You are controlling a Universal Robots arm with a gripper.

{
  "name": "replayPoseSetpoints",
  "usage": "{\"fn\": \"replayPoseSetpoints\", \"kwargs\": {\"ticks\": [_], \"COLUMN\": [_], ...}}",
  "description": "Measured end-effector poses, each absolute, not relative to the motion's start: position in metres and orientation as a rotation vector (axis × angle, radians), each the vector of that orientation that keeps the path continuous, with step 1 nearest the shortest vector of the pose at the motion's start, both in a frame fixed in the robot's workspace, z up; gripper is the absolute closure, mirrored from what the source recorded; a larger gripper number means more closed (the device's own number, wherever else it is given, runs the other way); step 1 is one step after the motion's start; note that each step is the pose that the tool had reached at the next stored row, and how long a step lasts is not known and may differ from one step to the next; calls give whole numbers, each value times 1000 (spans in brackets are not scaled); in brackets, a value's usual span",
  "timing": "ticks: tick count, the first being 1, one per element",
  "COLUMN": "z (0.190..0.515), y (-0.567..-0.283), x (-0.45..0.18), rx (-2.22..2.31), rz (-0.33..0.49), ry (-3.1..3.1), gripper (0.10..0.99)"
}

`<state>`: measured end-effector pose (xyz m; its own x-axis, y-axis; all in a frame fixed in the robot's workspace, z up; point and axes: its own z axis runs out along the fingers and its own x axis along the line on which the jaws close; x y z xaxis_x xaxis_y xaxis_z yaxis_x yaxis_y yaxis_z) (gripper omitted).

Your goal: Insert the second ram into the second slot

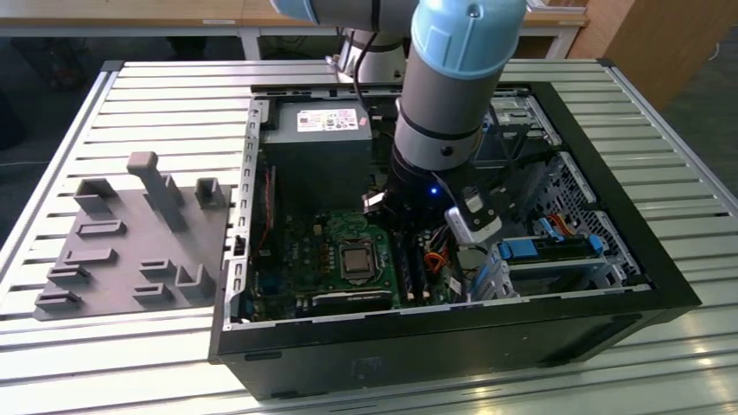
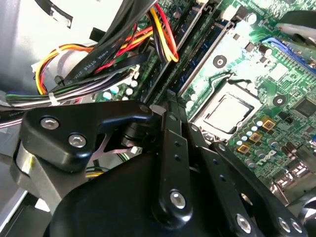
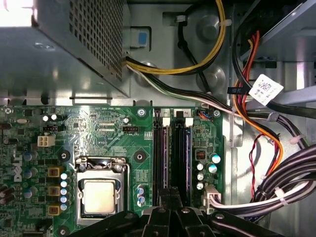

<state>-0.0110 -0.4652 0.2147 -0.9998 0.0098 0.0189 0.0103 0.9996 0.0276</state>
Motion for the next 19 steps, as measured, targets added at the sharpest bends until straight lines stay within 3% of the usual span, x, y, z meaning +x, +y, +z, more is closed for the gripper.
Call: {"fn": "replayPoseSetpoints", "kwargs": {"ticks": [19], "z": [245], "y": [-465], "x": [-11], "rx": [-16], "rz": [-46], "ry": [-3123], "gripper": [980]}}
